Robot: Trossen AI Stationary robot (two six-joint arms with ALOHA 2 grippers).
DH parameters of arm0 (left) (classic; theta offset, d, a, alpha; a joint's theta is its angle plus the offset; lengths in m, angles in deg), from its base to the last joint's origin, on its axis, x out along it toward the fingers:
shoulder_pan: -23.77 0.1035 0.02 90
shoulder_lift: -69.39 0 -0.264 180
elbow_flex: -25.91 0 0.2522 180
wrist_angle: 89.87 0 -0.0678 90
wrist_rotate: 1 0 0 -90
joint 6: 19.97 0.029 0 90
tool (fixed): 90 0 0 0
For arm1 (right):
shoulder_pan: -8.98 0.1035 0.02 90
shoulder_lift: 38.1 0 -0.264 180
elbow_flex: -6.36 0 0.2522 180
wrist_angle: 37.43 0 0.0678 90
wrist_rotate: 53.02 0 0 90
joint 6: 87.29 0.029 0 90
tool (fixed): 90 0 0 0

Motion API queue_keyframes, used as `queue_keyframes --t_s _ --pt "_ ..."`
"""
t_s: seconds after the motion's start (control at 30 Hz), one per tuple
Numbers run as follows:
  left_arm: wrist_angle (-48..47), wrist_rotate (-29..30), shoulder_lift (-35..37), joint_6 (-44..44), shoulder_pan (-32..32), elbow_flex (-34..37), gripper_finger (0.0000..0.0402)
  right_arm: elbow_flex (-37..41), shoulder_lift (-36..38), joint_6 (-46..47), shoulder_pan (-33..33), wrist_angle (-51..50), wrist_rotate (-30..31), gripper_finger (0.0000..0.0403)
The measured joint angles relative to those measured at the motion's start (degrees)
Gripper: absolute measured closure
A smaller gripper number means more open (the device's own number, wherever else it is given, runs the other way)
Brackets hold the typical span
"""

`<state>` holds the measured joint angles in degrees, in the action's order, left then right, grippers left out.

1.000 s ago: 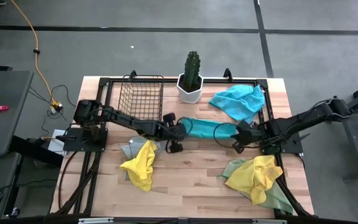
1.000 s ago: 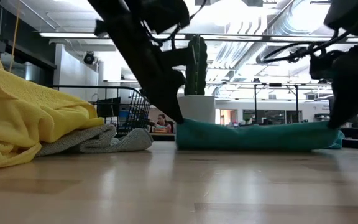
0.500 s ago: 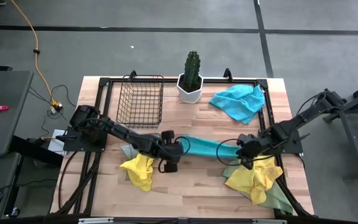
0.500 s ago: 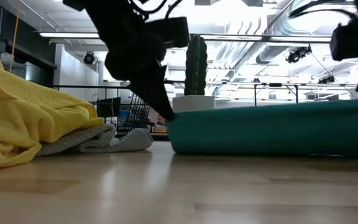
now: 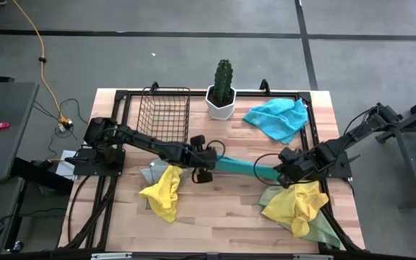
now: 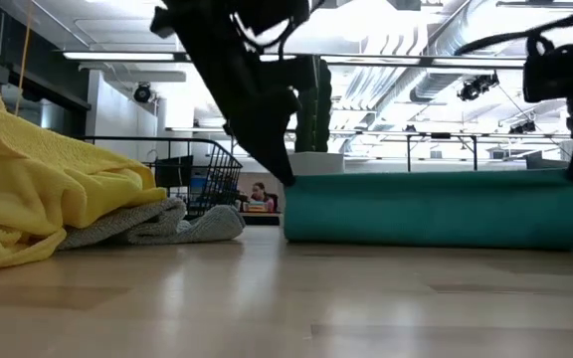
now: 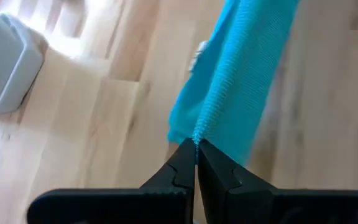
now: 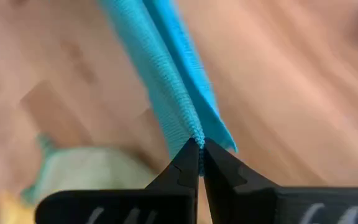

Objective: Fold microfiber towels
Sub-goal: Fold the top blue microfiber towel on the table

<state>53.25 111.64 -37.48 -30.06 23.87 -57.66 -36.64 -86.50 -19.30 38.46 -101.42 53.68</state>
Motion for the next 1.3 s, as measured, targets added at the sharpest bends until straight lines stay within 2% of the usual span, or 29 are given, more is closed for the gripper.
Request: queue_keyframes --t_s 0.1,0.33,0.53,0.9,1.17,1.3 --pt "1.0 -1.2 0.0 -1.2 1.6 1.4 0.0401 0.0 0.0 4.0 0.0 -2.9 2.5 0.0403" --pt "7.0 -3.1 0.0 -1.5 2.3 5.1 0.0401 0.0 -0.9 4.8 0.0 -1.8 2.8 0.0403" --pt "9.3 -2.5 0.0 -0.5 2.4 5.2 0.0401 0.1 -4.9 8.0 -0.2 -2.0 2.5 0.0403" --pt "10.7 -2.3 0.0 -0.2 3.8 5.2 0.04 0.1 -12.1 12.1 -0.2 -2.1 5.6 0.0403" --pt "10.8 -1.4 0.0 1.4 3.8 5.3 0.0372 0.2 -13.1 12.0 -0.2 -2.6 7.3 0.0402" --pt "10.9 1.2 0.0 2.8 3.8 5.3 0.0349 0.2 -13.1 11.5 -0.2 -2.5 8.9 0.0376"
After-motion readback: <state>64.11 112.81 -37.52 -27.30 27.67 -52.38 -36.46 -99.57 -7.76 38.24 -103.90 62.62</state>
